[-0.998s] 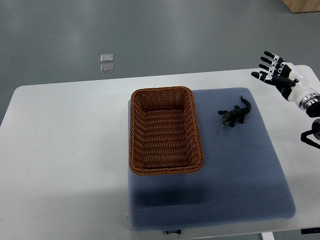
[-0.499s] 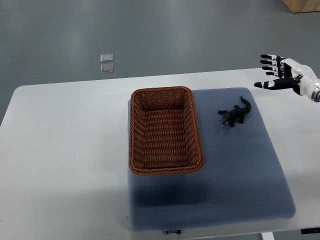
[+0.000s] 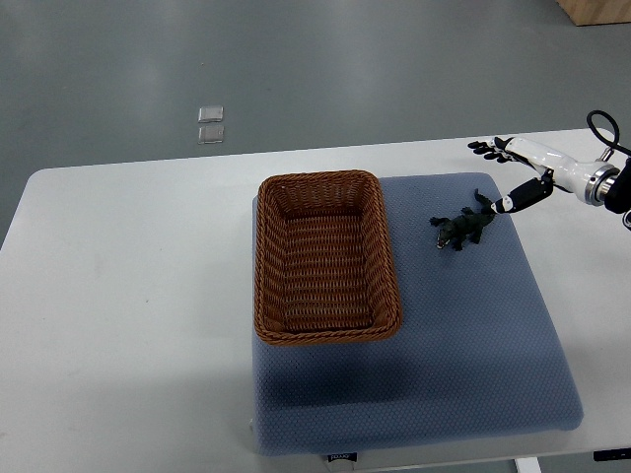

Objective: Place crocodile in brown basket with right hand
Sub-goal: 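Lower the right hand toward the dark toy crocodile, then close the right hand's fingers around the crocodile's body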

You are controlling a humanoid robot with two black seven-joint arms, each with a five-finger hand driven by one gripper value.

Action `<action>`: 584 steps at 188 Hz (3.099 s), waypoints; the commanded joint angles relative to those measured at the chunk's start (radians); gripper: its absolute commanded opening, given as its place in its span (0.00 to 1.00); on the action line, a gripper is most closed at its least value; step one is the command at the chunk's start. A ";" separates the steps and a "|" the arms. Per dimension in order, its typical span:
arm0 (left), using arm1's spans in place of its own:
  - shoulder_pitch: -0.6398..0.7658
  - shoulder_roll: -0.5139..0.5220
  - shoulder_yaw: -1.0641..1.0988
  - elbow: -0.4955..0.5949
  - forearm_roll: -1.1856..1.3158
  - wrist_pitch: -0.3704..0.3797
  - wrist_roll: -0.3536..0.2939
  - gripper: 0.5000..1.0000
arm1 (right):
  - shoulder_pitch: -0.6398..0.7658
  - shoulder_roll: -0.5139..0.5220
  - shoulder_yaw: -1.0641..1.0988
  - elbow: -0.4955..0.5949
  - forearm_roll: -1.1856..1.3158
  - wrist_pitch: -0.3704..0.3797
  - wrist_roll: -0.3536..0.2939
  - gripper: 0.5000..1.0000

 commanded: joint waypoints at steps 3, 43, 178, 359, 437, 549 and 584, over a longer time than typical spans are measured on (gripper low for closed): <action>0.000 0.000 0.000 0.000 0.000 0.000 0.000 1.00 | 0.026 0.000 -0.078 0.002 -0.067 -0.029 0.006 0.85; 0.000 0.000 0.000 0.000 0.000 0.000 0.000 1.00 | 0.078 -0.004 -0.255 0.004 -0.130 -0.118 0.014 0.85; 0.000 0.000 0.000 0.000 0.000 0.000 0.000 1.00 | 0.107 -0.001 -0.430 0.001 -0.247 -0.259 0.020 0.70; 0.000 0.000 0.000 0.000 0.000 0.000 0.000 1.00 | 0.139 -0.004 -0.512 -0.007 -0.251 -0.322 0.037 0.66; 0.000 0.000 0.000 0.000 0.000 0.000 0.000 1.00 | 0.139 -0.020 -0.512 0.007 -0.248 -0.322 0.051 0.68; 0.000 0.000 0.000 0.000 0.000 0.000 0.000 1.00 | 0.145 0.011 -0.548 -0.018 -0.253 -0.325 0.039 0.66; 0.000 0.000 0.000 0.000 0.000 0.000 0.000 1.00 | 0.156 0.026 -0.549 -0.031 -0.254 -0.326 0.037 0.64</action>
